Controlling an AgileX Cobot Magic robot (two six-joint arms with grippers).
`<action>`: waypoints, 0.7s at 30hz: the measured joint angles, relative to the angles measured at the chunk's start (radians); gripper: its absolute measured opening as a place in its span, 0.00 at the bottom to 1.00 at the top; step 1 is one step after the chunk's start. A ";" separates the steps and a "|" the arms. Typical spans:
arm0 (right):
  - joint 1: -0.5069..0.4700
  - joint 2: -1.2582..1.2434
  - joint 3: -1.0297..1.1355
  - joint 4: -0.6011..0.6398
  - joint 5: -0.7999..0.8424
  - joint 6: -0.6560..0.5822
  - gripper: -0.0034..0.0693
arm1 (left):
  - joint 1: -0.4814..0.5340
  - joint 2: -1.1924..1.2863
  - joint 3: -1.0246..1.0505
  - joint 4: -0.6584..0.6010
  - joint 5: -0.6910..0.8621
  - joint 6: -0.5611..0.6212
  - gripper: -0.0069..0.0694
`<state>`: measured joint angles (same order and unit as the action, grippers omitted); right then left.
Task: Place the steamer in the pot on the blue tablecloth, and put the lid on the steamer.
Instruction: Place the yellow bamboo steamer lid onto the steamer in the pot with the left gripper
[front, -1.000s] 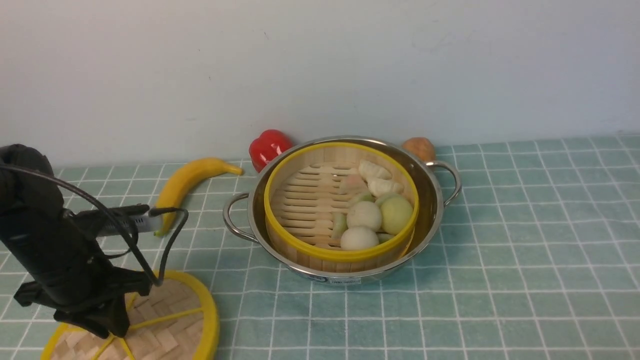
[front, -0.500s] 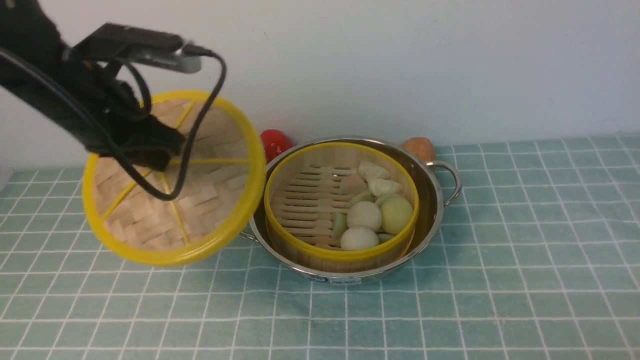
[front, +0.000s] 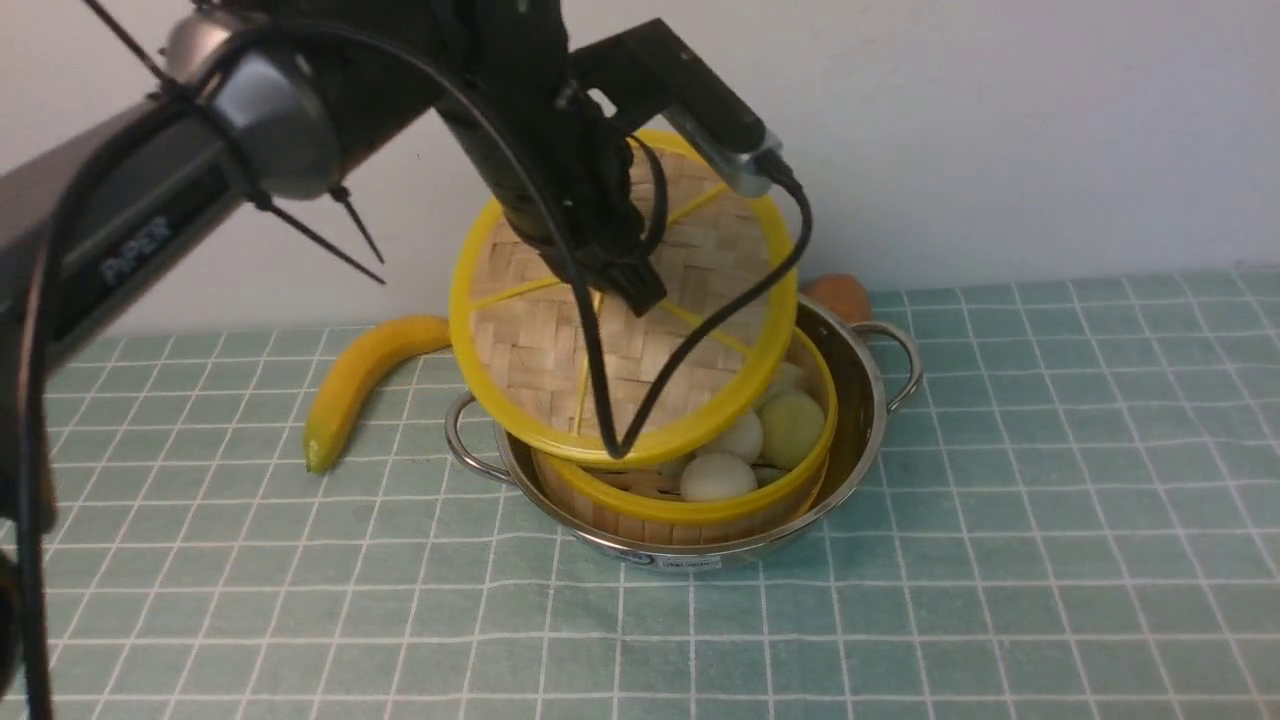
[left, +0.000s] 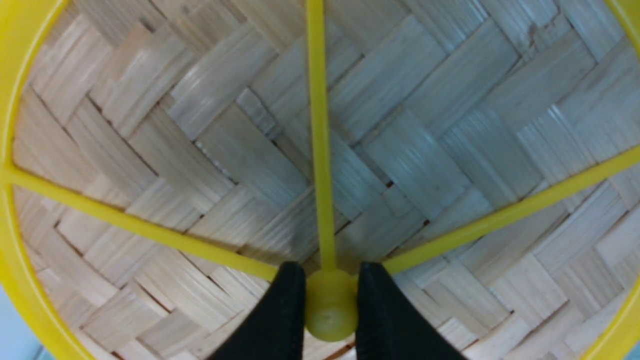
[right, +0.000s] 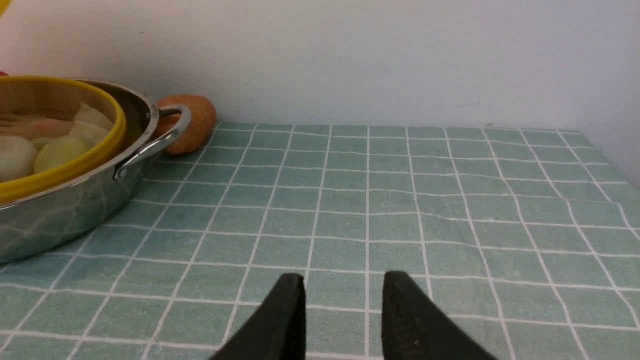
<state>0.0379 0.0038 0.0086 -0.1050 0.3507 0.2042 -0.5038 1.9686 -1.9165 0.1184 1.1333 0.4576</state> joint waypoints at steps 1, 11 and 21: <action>0.000 0.000 0.000 0.000 0.000 0.000 0.38 | -0.007 0.015 -0.009 -0.001 0.000 0.005 0.24; 0.000 0.000 0.000 0.000 0.000 0.000 0.38 | -0.037 0.080 -0.016 0.022 0.037 0.016 0.24; 0.000 0.000 0.000 0.000 0.000 0.000 0.38 | -0.037 0.117 -0.019 0.023 -0.021 0.041 0.24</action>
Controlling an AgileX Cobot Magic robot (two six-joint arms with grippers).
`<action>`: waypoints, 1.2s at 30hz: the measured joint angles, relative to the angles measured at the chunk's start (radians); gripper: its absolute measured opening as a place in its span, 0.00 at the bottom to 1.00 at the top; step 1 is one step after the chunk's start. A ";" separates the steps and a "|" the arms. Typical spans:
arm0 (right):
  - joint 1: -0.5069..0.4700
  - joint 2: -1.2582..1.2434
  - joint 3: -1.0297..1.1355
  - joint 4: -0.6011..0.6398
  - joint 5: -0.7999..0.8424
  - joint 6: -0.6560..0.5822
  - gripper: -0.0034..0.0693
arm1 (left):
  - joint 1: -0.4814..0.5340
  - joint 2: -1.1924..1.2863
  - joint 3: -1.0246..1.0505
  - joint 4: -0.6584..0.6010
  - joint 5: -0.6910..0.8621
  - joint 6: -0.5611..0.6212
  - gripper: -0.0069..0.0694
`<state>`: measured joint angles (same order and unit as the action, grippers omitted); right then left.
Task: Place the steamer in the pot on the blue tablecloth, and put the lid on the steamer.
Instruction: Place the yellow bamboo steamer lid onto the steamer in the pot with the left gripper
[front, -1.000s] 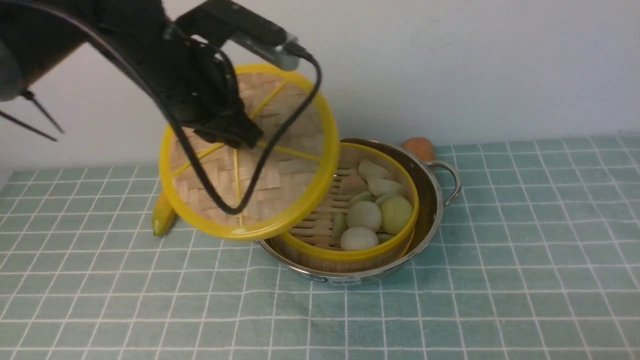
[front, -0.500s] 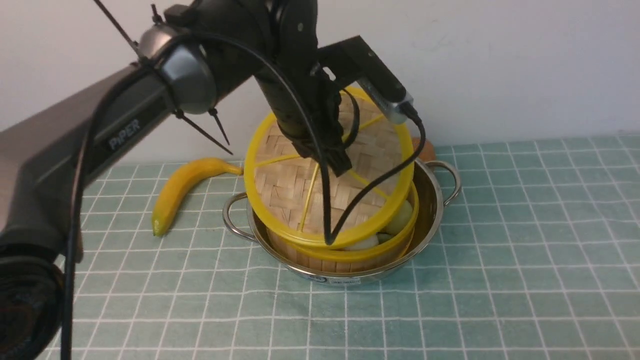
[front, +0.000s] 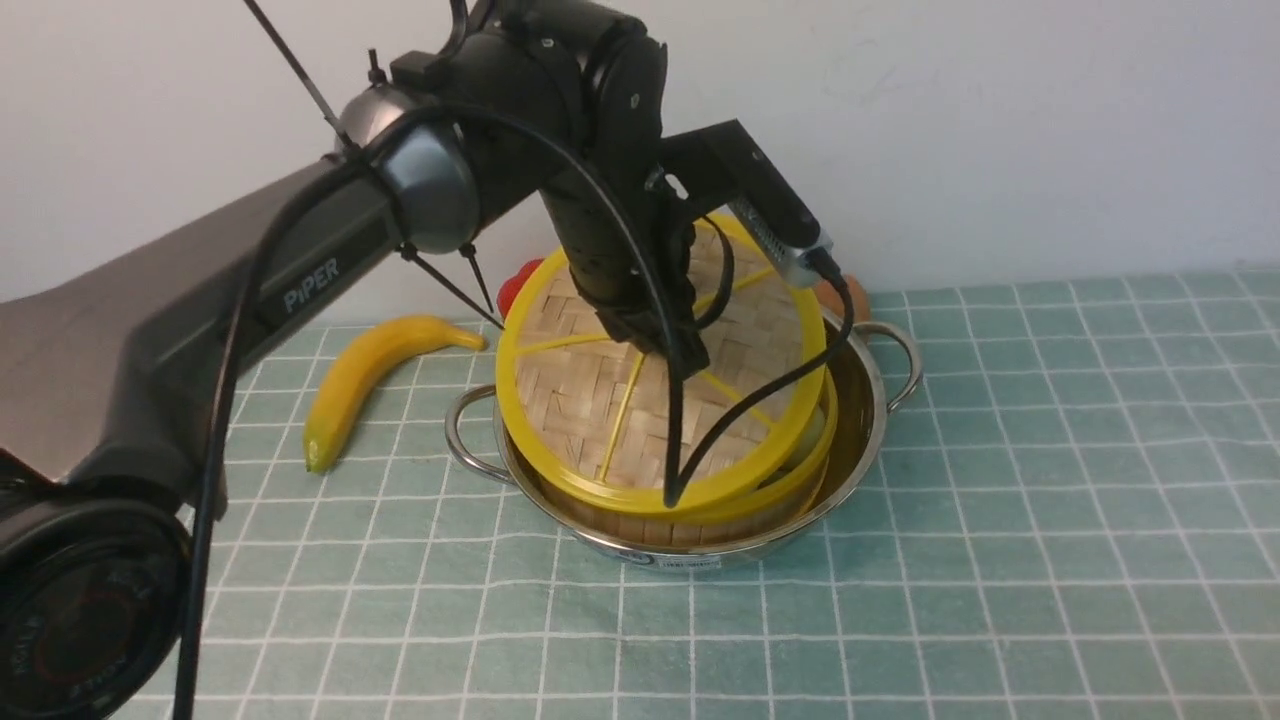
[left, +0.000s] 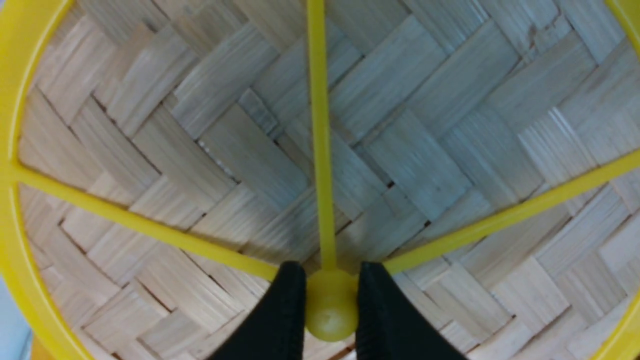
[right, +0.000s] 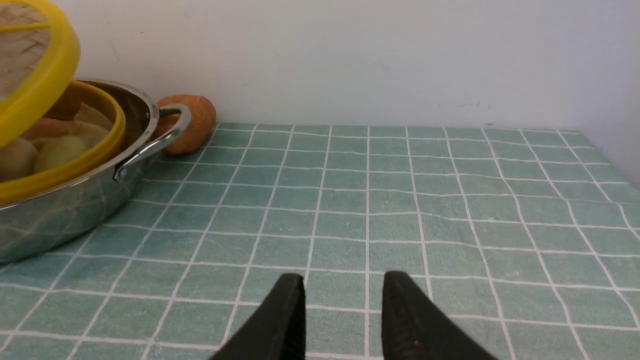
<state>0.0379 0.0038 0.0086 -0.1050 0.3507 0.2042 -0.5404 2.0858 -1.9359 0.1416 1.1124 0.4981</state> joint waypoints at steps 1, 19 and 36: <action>0.000 0.000 0.000 0.000 0.000 0.000 0.38 | 0.000 0.001 0.000 0.000 -0.016 0.000 0.24; 0.000 0.000 0.000 0.000 0.000 0.000 0.38 | -0.001 0.016 0.000 -0.007 -0.062 0.018 0.24; 0.000 0.000 0.000 -0.001 0.000 0.000 0.38 | -0.002 0.024 -0.050 0.005 -0.038 0.031 0.24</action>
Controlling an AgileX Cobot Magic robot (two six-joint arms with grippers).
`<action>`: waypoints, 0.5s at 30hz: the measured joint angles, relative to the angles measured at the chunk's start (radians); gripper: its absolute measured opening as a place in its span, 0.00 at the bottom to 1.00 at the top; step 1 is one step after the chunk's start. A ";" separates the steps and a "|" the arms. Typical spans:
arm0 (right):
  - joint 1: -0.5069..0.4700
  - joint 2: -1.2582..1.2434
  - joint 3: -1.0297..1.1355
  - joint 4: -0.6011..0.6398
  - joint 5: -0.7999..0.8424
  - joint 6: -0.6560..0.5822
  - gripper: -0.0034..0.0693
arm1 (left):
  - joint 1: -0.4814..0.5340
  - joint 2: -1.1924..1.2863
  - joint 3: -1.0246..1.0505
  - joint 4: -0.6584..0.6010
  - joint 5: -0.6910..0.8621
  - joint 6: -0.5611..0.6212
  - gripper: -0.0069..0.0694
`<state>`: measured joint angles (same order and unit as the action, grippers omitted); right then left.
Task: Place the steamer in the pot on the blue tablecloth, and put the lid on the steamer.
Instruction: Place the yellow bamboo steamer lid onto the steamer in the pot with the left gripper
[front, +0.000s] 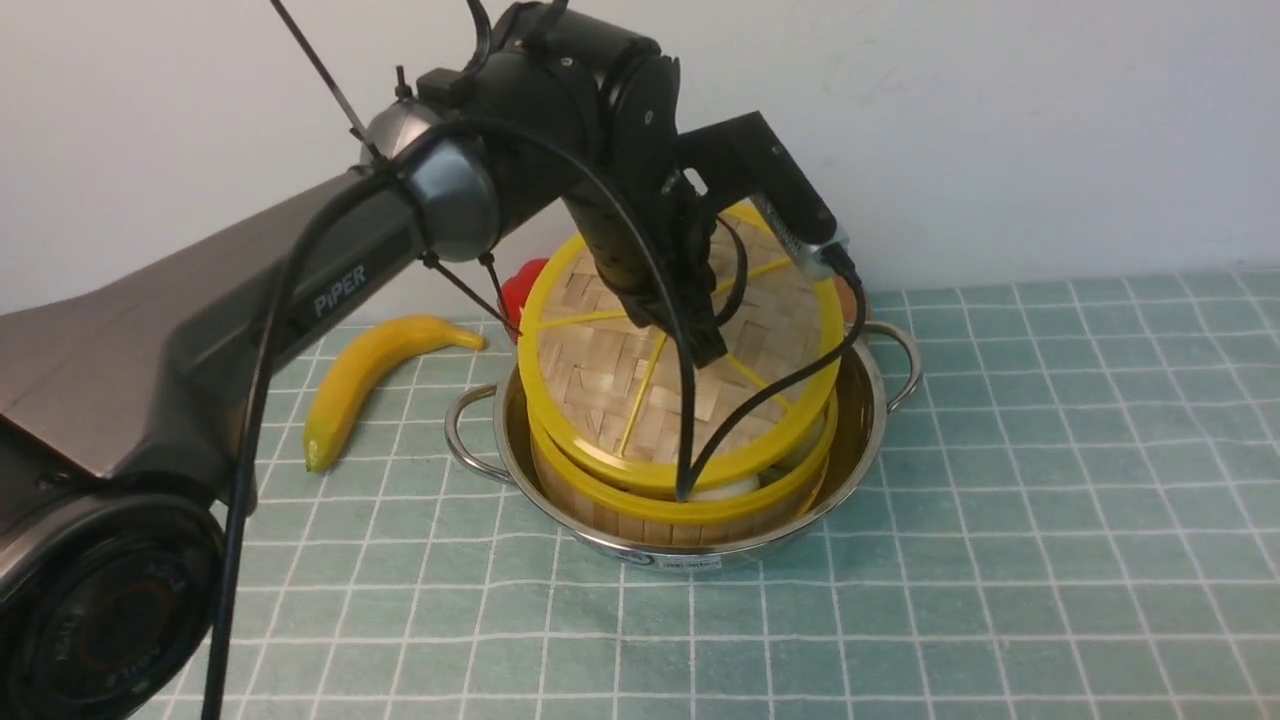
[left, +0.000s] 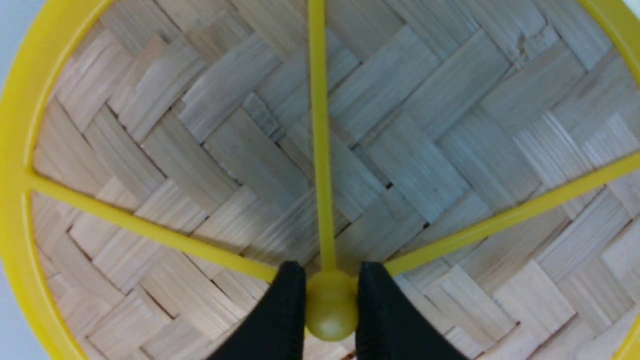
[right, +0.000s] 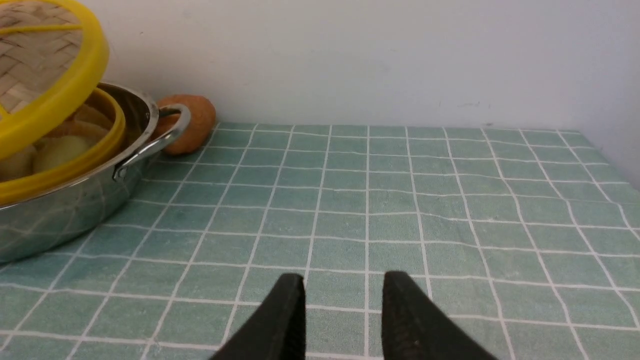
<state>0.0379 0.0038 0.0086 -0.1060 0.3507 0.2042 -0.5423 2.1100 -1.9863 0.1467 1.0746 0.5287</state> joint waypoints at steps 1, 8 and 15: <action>0.000 0.000 0.000 0.000 0.000 0.000 0.38 | 0.000 -0.001 -0.013 0.003 0.024 -0.004 0.24; 0.000 0.000 0.000 0.000 0.000 0.000 0.38 | 0.000 -0.014 -0.149 -0.002 0.134 -0.014 0.24; 0.000 0.000 0.000 0.000 0.000 0.000 0.38 | -0.001 0.036 -0.159 -0.075 0.151 0.040 0.24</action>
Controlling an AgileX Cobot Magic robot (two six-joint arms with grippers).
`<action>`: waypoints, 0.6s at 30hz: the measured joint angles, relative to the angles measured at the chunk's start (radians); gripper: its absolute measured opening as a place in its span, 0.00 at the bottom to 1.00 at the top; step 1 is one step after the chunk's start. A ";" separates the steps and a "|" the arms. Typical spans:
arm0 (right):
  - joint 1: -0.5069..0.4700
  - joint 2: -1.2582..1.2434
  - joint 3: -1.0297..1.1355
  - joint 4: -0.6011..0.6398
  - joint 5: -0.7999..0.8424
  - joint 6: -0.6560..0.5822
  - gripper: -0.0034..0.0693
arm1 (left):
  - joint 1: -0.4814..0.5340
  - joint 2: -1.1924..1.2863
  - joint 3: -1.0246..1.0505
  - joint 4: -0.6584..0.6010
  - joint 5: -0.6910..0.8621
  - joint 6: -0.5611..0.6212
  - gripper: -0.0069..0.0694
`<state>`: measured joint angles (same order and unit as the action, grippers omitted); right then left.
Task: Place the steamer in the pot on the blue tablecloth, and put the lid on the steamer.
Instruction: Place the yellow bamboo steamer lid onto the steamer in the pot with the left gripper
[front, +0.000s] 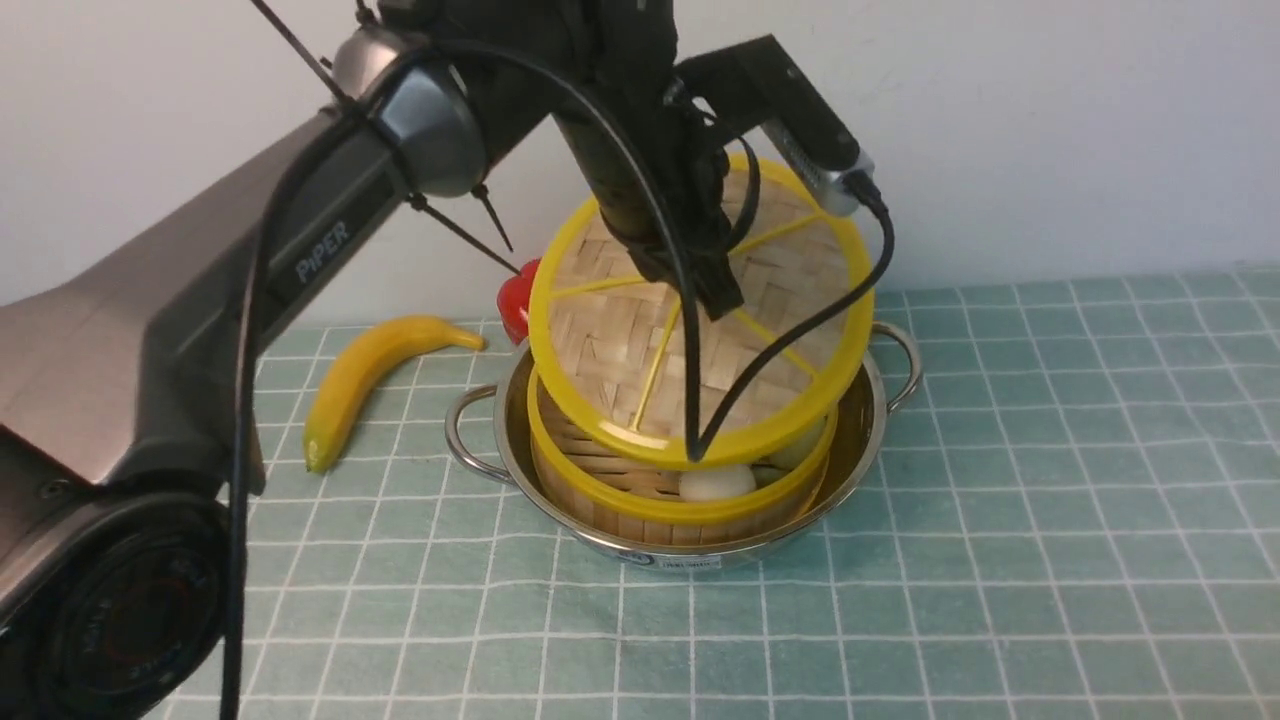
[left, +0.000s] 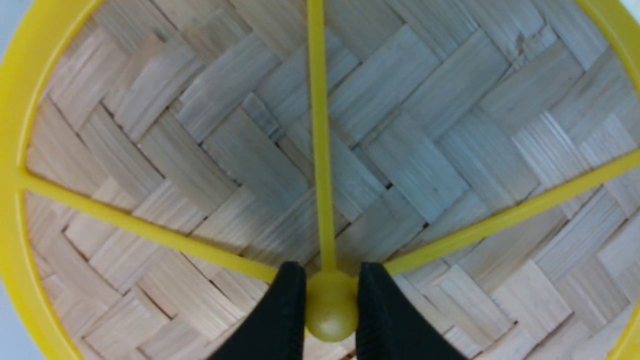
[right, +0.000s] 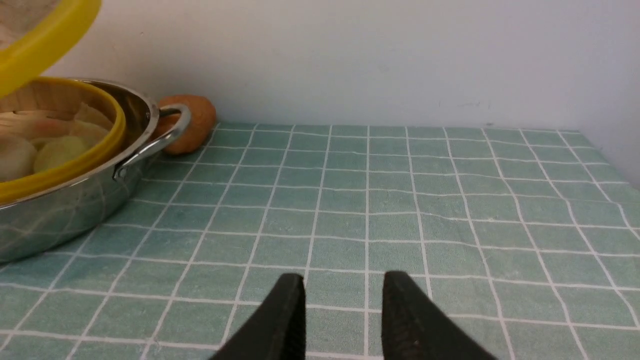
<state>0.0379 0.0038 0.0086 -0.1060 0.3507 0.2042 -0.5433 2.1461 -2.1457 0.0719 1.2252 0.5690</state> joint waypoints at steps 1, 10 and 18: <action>0.000 0.000 0.000 0.000 0.000 0.000 0.38 | 0.000 0.018 0.000 0.010 0.001 0.000 0.24; 0.000 0.000 0.000 0.000 0.000 0.000 0.38 | 0.000 0.043 0.000 0.042 0.002 -0.003 0.24; 0.000 0.000 0.000 0.000 0.000 0.000 0.38 | 0.000 0.022 0.000 0.042 0.002 -0.009 0.24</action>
<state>0.0379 0.0038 0.0086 -0.1060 0.3507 0.2042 -0.5433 2.1680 -2.1457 0.1139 1.2274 0.5595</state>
